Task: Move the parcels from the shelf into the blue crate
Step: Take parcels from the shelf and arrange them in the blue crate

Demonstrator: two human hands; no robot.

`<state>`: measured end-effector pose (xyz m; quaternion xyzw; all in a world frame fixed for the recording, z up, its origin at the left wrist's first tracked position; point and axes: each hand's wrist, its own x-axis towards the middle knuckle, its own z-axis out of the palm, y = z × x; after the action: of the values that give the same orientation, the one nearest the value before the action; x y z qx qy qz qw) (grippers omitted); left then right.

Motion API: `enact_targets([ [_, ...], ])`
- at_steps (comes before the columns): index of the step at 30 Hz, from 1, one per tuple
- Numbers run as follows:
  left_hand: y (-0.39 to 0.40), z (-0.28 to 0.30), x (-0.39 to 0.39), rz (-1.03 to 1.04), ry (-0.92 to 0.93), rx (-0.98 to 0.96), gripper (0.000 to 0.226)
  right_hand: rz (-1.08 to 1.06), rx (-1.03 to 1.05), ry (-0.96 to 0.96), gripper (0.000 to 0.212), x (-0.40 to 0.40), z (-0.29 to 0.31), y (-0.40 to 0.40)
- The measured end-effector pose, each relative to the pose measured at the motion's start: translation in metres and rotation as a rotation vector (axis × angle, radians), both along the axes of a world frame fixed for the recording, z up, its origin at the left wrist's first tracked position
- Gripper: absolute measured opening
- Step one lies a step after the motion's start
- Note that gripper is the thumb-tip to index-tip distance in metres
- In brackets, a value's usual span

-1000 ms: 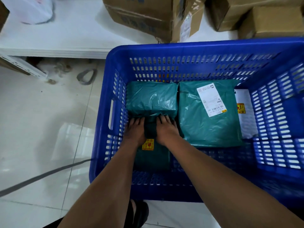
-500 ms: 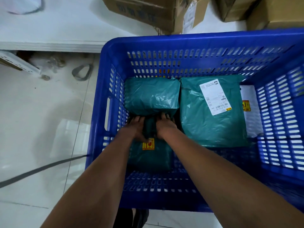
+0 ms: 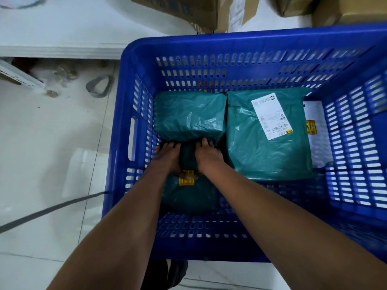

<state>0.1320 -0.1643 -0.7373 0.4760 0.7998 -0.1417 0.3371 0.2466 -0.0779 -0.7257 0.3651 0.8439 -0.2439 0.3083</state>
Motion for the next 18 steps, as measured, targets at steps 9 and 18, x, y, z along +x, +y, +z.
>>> enact_targets([
  [9,-0.003,-0.003,0.002,0.005,0.001,-0.014,0.13,-0.05,-0.053,-0.005,0.11,-0.008,-0.002,0.006],
  [18,0.018,0.065,0.017,0.054,-0.025,-0.009,0.106,-0.127,-0.073,0.082,0.084,0.008,0.063,0.02],
])
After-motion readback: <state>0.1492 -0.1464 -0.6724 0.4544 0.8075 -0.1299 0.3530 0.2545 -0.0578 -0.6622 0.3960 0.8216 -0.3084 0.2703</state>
